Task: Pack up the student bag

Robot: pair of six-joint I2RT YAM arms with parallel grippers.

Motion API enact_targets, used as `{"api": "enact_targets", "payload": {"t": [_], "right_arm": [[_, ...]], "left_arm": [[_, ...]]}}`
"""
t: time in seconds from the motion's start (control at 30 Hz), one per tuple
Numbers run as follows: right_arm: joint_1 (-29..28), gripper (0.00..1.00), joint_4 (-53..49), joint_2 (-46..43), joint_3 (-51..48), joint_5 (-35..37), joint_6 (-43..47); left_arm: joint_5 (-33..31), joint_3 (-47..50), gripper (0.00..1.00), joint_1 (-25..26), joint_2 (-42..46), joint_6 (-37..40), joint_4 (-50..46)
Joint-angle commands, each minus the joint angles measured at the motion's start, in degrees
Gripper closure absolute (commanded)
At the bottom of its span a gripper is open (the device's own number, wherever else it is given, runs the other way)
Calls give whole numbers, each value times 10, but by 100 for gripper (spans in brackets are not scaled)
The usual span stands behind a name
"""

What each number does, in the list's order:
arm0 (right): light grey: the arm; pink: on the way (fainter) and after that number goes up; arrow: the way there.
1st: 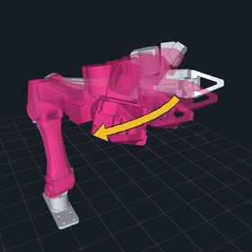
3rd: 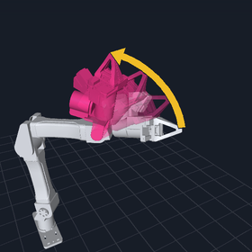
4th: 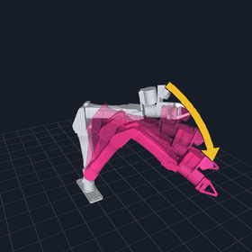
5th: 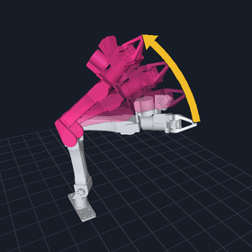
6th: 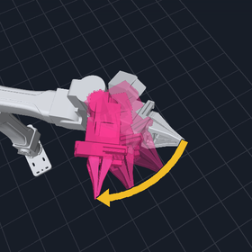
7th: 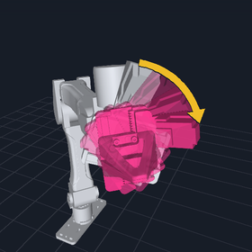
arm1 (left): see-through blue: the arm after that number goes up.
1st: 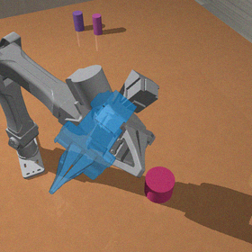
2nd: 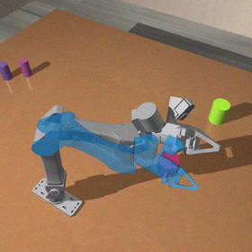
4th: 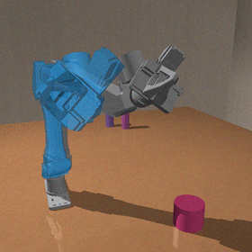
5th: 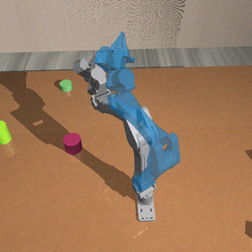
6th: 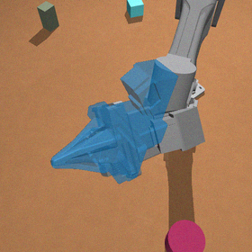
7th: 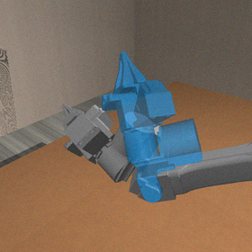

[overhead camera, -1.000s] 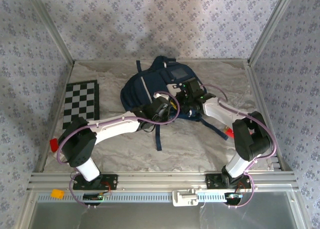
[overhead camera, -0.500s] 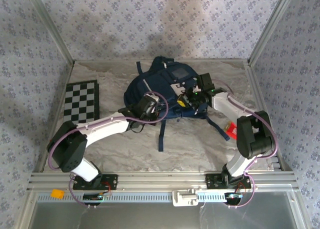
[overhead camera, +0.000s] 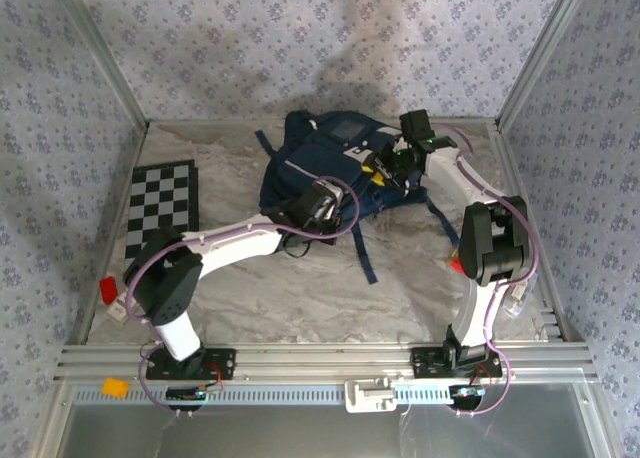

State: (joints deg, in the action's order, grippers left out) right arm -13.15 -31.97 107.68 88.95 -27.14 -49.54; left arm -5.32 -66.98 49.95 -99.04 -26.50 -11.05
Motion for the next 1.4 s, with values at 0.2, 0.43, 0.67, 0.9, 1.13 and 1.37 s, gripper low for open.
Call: {"api": "enact_targets", "payload": {"t": [0.2, 0.43, 0.67, 0.9, 1.13, 1.37], "right_arm": [[-58, 44, 102, -123, -160, -21, -81], [-102, 52, 156, -111, -182, -6, -137], [-135, 44, 156, -83, -170, 31, -169], [-133, 69, 148, -48, -156, 77, -184], [-124, 100, 121, -66, -153, 78, -131], [-70, 100, 63, -122, -188, -23, -15]], "left_arm": [[-30, -2, 100, -17, 13, -24, -1], [-20, 9, 100, -19, 18, -21, 19], [-22, 5, 100, -18, 18, -18, 17], [-27, 10, 100, -18, 21, -17, 16], [-39, 30, 100, -29, 37, -12, 1], [-75, 92, 100, -53, 100, 3, -39]]}}
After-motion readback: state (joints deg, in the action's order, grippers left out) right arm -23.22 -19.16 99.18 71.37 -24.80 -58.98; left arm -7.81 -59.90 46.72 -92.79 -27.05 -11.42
